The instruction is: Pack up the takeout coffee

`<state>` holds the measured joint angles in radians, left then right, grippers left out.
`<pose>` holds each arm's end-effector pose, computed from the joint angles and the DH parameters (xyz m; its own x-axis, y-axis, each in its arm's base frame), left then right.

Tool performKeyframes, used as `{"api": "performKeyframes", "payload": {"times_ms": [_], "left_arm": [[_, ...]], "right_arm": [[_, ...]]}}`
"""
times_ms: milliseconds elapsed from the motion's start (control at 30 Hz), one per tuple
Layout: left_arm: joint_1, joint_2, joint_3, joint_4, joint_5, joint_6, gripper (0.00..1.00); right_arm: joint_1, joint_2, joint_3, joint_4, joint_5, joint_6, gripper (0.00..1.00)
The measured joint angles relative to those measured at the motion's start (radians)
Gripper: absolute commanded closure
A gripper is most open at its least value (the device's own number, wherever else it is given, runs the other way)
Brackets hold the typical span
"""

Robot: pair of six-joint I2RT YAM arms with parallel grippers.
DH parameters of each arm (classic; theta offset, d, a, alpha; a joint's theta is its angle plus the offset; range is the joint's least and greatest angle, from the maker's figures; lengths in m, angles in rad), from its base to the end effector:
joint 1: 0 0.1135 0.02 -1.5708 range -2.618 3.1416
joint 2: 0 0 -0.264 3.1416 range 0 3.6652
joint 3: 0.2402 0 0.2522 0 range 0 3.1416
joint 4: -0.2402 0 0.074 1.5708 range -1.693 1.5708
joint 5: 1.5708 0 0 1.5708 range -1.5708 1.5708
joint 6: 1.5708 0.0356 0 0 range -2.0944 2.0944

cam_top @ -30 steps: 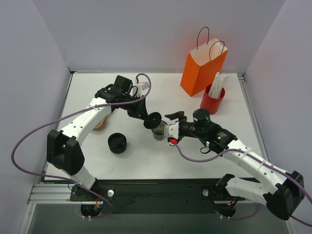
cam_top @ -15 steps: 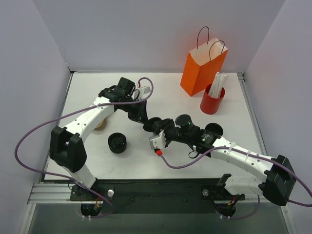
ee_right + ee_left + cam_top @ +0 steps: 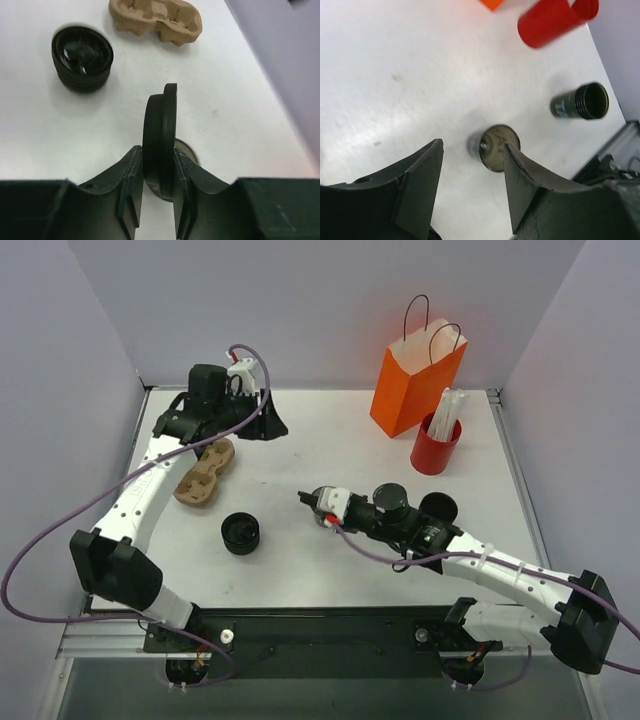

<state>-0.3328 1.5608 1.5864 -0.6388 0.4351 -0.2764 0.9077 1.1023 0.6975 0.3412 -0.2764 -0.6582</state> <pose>0.3236 -0.1277 0.3826 -0.6930 -0.0223 -0.7206 0.4500 0.7675 -0.4565 0.1509 0.2090 0.3008 0.5354 -0.2706 -0.8001 -0.7563 0.2681 -0.5967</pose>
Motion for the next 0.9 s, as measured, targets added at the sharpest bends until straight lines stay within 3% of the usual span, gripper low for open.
{"api": "performKeyframes", "payload": {"times_ms": [67, 167, 333, 467, 700, 900], "left_arm": [[0.019, -0.057, -0.051, 0.068, -0.023, 0.006, 0.37], [0.029, -0.138, -0.146, 0.137, -0.035, 0.013, 0.38], [0.027, -0.187, -0.325, 0.226, -0.012, 0.024, 0.37], [0.023, -0.187, -0.47, 0.271, 0.027, 0.015, 0.38], [-0.062, -0.188, -0.543, 0.382, 0.125, -0.071, 0.39], [-0.132, -0.255, -0.603, 0.495, 0.061, -0.306, 0.39]], "right_arm": [[-0.032, -0.009, 0.035, -0.029, 0.009, 0.235, 0.95], [-0.182, 0.009, 0.119, -0.068, -0.038, 0.565, 0.96], [-0.45, 0.107, 0.17, -0.038, -0.255, 1.063, 0.93], [-0.528, 0.233, 0.131, 0.111, -0.449, 1.378, 0.92], [-0.528, 0.321, 0.075, 0.287, -0.584, 1.614, 0.92], [-0.527, 0.293, 0.01, 0.436, -0.555, 1.677, 0.91]]}}
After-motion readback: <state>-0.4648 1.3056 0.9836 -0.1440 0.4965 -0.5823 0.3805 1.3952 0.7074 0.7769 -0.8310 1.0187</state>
